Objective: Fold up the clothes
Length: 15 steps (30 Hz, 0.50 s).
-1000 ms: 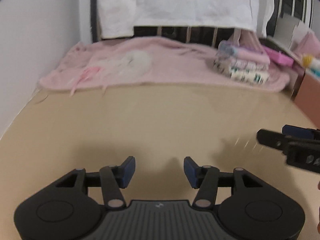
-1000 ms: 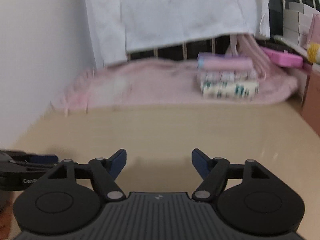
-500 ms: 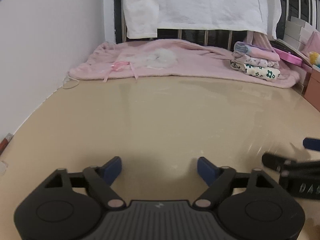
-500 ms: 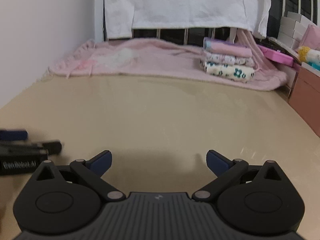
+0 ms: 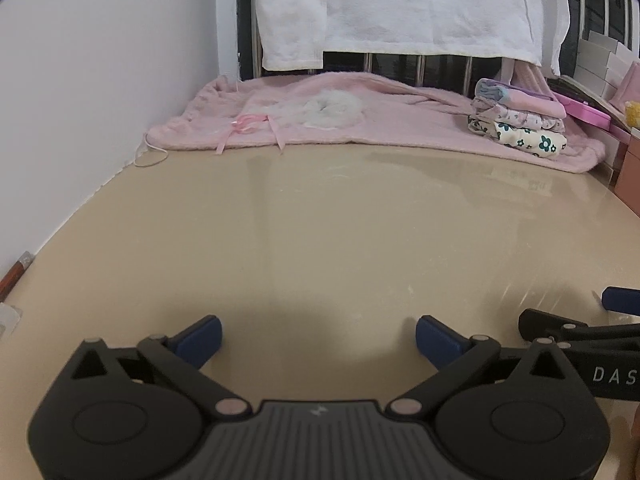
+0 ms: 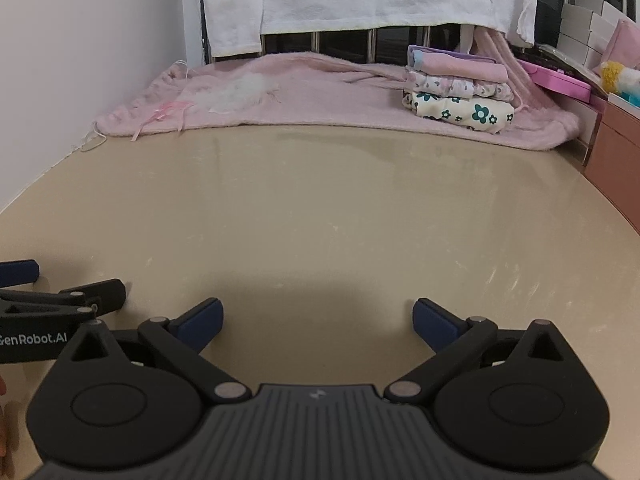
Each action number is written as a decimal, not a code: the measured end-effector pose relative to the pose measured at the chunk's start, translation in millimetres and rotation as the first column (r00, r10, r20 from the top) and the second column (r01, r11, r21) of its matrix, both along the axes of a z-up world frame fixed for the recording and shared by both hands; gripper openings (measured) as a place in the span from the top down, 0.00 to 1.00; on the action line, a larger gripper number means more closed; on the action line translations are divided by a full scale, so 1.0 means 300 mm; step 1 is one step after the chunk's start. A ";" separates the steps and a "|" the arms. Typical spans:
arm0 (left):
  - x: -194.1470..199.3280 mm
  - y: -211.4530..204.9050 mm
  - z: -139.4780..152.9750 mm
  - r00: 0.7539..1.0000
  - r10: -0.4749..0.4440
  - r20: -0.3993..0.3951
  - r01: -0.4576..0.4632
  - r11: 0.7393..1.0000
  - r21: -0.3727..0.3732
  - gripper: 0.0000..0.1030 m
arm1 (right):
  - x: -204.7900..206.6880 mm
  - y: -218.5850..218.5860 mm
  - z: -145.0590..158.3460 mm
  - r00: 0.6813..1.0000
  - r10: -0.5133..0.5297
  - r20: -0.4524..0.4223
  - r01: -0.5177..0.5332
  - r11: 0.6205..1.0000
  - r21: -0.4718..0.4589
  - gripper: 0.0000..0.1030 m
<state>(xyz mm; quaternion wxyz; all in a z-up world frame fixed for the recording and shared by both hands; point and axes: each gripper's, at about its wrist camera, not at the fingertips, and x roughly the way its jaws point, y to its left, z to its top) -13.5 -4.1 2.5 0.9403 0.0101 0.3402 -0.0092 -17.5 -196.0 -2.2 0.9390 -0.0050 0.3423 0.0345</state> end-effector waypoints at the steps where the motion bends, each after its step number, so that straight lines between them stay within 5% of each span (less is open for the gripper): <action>1: 0.001 0.001 -0.001 1.000 0.000 0.002 0.000 1.000 0.000 0.00 | -0.002 0.000 0.000 1.000 0.002 0.001 -0.002 1.000 0.000 0.01; 15: -0.014 -0.002 -0.002 1.000 0.009 0.014 -0.009 1.000 0.001 0.00 | -0.010 0.007 -0.002 1.000 0.002 0.009 -0.002 1.000 -0.003 0.00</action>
